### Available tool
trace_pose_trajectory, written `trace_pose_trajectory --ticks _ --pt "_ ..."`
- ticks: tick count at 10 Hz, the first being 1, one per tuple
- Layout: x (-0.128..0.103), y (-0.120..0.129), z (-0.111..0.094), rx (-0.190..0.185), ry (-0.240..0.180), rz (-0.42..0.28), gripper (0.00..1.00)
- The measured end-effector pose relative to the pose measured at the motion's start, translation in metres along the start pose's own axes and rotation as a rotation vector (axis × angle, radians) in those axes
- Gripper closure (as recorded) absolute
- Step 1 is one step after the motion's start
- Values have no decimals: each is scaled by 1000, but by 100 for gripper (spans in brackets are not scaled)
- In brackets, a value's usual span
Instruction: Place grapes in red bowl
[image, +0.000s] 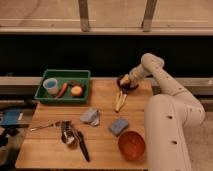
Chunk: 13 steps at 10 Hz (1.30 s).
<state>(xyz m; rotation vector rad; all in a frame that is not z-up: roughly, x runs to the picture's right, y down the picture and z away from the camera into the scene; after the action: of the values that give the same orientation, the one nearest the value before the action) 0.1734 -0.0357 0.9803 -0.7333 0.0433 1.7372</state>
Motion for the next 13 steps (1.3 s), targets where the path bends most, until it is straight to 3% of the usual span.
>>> trace_pose_trajectory --ticks 4,8,13 --pt "1 -3 -2 -17 -5 4 98" --pt "1 -2 -17 -16 -26 2 100" --pt "-5 14 -63 -5 -62 -28 100"
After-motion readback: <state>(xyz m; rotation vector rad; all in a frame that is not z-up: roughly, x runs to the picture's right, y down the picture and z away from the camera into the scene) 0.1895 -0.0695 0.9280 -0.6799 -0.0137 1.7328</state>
